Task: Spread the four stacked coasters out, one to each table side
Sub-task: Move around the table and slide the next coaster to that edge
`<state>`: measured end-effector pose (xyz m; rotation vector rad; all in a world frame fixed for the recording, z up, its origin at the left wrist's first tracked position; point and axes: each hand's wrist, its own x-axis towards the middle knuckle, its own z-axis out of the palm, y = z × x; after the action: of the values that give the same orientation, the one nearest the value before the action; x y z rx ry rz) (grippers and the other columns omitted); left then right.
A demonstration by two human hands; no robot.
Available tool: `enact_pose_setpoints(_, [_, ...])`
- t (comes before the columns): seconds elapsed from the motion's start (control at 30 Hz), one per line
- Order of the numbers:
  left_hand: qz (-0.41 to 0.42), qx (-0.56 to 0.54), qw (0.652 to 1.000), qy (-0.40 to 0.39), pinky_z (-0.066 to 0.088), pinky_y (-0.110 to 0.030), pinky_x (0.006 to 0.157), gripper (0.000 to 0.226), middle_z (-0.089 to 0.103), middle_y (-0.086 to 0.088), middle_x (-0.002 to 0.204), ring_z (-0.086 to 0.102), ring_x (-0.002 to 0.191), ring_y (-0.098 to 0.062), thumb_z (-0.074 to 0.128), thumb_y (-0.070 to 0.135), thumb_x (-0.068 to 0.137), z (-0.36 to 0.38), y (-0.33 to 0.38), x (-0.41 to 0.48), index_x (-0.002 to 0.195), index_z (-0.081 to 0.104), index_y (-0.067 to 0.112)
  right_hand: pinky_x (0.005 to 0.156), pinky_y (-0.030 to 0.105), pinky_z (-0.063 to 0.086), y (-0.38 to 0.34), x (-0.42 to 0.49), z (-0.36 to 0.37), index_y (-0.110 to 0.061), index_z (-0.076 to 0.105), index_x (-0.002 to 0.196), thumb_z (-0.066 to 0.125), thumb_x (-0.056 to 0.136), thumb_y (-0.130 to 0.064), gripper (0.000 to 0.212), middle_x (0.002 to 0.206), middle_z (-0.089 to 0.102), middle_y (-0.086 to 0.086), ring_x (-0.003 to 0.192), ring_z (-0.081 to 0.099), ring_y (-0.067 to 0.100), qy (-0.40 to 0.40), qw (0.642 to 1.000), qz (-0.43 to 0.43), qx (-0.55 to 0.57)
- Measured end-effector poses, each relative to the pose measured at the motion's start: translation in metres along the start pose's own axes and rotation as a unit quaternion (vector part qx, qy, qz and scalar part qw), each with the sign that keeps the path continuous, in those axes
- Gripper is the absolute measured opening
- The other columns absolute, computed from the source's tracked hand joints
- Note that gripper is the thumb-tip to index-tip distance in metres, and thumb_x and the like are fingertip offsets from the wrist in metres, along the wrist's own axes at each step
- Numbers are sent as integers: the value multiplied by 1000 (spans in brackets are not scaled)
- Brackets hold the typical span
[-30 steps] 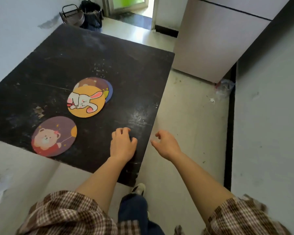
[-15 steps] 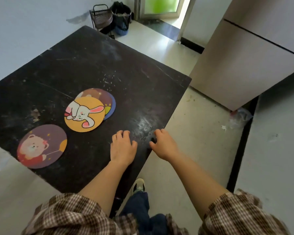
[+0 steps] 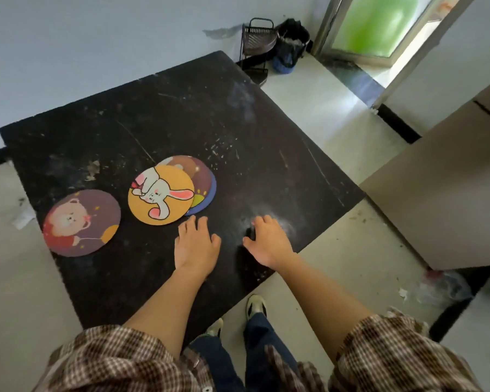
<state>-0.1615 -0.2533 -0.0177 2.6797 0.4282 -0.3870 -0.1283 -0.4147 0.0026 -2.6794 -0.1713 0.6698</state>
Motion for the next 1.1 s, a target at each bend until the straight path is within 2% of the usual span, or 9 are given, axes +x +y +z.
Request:
enact_pose_setpoints(0.4, [-47, 12, 998, 35, 33, -48, 105, 50, 32, -12, 149, 20, 139, -31, 50, 34, 91, -23, -31, 51, 136, 38, 15, 93, 38, 42, -36, 71, -3, -15, 43, 134, 55, 90, -32, 49, 128, 45, 7, 124, 39, 26, -65, 994, -84, 18])
enact_pose_setpoints(0.47, [-43, 14, 999, 25, 27, -48, 110, 57, 26, -10, 154, 15, 142, -30, 51, 36, 91, -31, -42, 68, 141, 34, 15, 87, 36, 44, -49, 81, 0, -18, 42, 136, 55, 90, -31, 50, 125, 45, 6, 118, 45, 24, -82, 992, -70, 58])
enact_pose_setpoints(0.53, [-42, 12, 999, 20, 21, -48, 113, 60, 24, -7, 156, 12, 143, -29, 53, 36, 90, -40, -55, 85, 143, 32, 18, 77, 32, 44, -61, 89, 4, -21, 41, 138, 54, 90, -31, 50, 117, 46, 5, 100, 52, 21, -107, 985, -44, 128])
enact_pose_setpoints(0.6, [-24, 25, 999, 11, 16, -50, 114, 59, 21, -4, 157, 10, 144, -30, 51, 32, 90, -50, -66, 103, 144, 31, 21, 72, 29, 40, -73, 98, 6, -21, 44, 137, 55, 90, -28, 49, 108, 48, 5, 88, 51, 17, -118, 974, -16, 191])
enact_pose_setpoints(0.73, [62, 90, 994, -19, 20, -52, 111, 64, 18, 3, 159, 9, 143, -27, 49, 14, 88, -70, -77, 134, 146, 25, 27, 72, 30, 42, -88, 116, 7, -15, 55, 125, 57, 87, -18, 38, 86, 54, -3, 85, 54, 19, -114, 943, 62, 305])
enact_pose_setpoints(0.8, [113, 119, 986, -28, 21, -51, 111, 72, 14, 5, 160, 10, 143, -28, 47, 3, 86, -78, -77, 147, 147, 21, 30, 74, 30, 42, -92, 122, 7, -13, 56, 125, 59, 86, -17, 39, 94, 56, 0, 89, 54, 20, -116, 924, 103, 350])
enact_pose_setpoints(0.9, [173, 160, 971, -36, 20, -50, 111, 77, 19, 6, 158, 12, 142, -28, 44, -8, 84, -84, -74, 161, 147, 23, 30, 53, 23, 43, -99, 125, 7, -10, 58, 120, 59, 85, -10, 35, 95, 61, 6, 67, 55, 15, -123, 883, 157, 426])
enact_pose_setpoints(1.0, [212, 180, 960, -24, 24, -47, 107, 69, 35, 2, 148, 23, 134, -28, 48, -6, 83, -85, -71, 167, 141, 32, 27, 42, 21, 40, -106, 125, 6, -13, 63, 95, 59, 84, -8, 13, 74, 61, 4, 51, 51, 12, -134, 870, 169, 444])
enact_pose_setpoints(1.1, [220, 216, 951, 7, 31, -43, 104, 49, 43, -5, 137, 32, 127, -29, 56, 7, 87, -86, -65, 171, 131, 44, 24, 45, 23, 42, -109, 127, 10, -7, 65, 99, 60, 84, -8, 15, 80, 64, 6, 51, 54, 12, -125, 876, 181, 430])
